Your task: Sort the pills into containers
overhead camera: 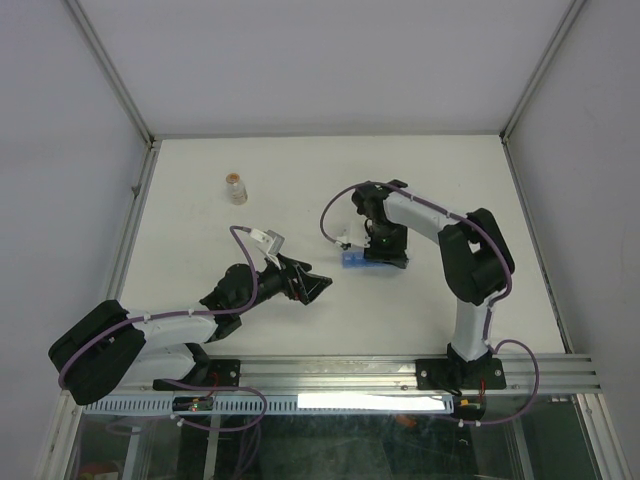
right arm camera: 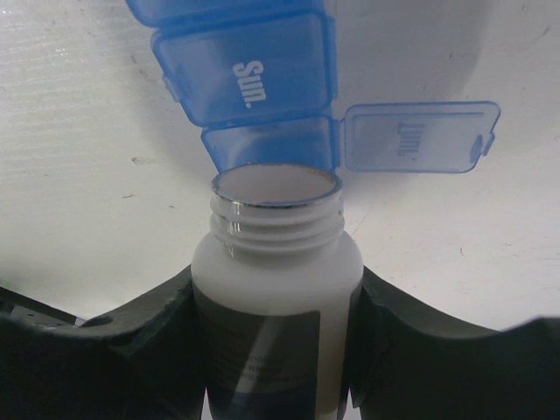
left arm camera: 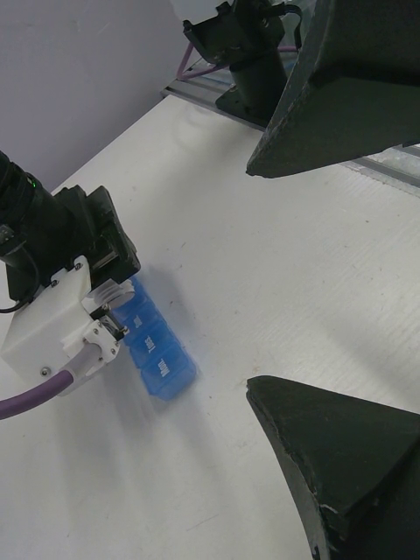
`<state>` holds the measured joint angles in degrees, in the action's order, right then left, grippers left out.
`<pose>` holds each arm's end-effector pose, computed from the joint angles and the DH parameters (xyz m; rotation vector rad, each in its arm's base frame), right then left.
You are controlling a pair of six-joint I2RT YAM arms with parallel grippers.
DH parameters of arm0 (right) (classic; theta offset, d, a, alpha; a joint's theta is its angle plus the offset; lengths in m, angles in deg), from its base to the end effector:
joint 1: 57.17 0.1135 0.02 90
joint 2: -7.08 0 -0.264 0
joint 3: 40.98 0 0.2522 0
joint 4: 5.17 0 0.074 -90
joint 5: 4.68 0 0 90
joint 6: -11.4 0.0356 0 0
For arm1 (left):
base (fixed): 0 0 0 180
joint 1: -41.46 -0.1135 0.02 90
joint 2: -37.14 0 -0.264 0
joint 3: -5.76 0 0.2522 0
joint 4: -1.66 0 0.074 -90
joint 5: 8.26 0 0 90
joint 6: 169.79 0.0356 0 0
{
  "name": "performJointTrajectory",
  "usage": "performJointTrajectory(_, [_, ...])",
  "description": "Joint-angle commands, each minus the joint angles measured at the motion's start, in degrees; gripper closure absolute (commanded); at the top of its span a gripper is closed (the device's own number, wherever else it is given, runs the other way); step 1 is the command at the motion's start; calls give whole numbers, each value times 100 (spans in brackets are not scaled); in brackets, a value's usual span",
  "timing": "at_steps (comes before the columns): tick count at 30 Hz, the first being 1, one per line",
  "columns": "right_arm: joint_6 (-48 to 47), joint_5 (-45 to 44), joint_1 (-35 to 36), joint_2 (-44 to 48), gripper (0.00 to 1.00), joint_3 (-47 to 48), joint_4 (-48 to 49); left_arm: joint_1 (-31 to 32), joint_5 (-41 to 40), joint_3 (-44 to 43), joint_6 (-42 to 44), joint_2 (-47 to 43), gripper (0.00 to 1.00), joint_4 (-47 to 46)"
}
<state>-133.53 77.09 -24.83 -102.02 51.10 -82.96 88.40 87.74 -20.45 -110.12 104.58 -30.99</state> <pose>0.2886 0.1767 0.1803 2.0944 -2.1834 0.1886 0.1451 -0.1608 0.1748 0.3485 1.8122 -1.0659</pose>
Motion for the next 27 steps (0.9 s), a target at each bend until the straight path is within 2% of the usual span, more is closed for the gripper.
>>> performJointTrajectory(1, [52,-277,97,-77,96,328,-290,56,-63,14,88,-126,1,-363])
performJointTrajectory(27, [156,-887,334,-412,96,583,-730,54,-64,49,88,-144,1,-403])
